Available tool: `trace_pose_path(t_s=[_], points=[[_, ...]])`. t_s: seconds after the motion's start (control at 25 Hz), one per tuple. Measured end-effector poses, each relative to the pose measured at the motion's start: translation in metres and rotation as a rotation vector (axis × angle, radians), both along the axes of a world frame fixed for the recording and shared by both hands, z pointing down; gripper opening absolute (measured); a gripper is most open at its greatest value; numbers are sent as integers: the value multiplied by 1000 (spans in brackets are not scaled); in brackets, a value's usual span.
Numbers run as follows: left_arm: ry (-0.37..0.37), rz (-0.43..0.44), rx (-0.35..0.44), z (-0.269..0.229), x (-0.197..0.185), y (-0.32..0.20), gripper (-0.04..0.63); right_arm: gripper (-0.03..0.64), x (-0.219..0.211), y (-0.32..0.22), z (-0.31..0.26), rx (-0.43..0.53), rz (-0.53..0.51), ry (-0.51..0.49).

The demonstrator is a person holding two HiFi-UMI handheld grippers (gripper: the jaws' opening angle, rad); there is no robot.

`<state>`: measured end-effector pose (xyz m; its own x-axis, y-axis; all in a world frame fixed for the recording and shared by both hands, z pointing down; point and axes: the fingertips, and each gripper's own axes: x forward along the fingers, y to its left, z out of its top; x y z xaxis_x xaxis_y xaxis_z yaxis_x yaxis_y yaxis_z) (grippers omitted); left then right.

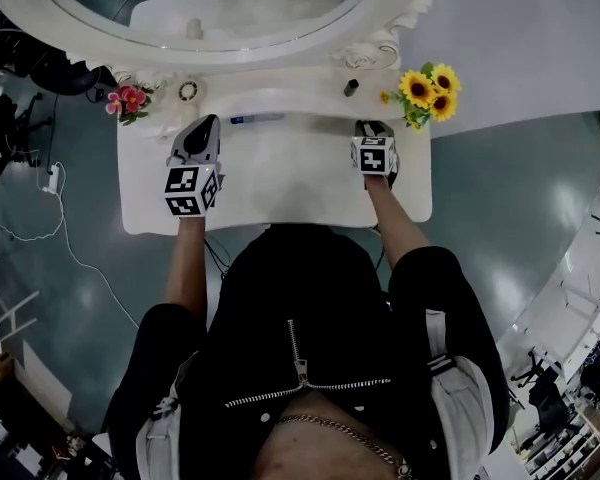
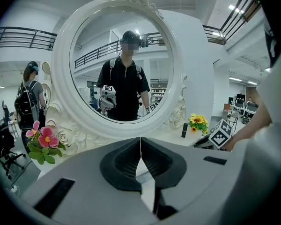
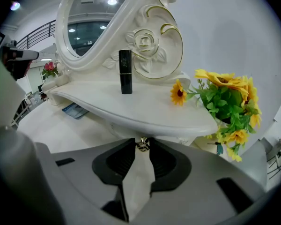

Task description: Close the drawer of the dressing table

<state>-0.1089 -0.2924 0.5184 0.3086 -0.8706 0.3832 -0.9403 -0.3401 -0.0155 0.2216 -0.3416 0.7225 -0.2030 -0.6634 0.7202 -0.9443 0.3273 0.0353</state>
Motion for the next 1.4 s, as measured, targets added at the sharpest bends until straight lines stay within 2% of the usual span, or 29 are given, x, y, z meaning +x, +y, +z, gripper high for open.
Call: trace_pose_path(t_s=[0.28,0.48,0.6,0.76,1.0,1.4], points=[[4,6,3,0,2,0,21,111,0,0,0,-9,3,-17],[11,17,15,-2,4,2,21,192,8,10,5,-22,33,-11],[18,19,23,-2,3,5,21,193,7,20,-1,5,43,-31],[29,22,30,-3,2,10,21,146,1,27,-28,68,50,-85],[26,29,60,-12,-4,15,21,5,-23,27,-85,213,2,-128],[28,33,136,-44,-17,19,21,3,-91,16,-224,474,-143,-236]])
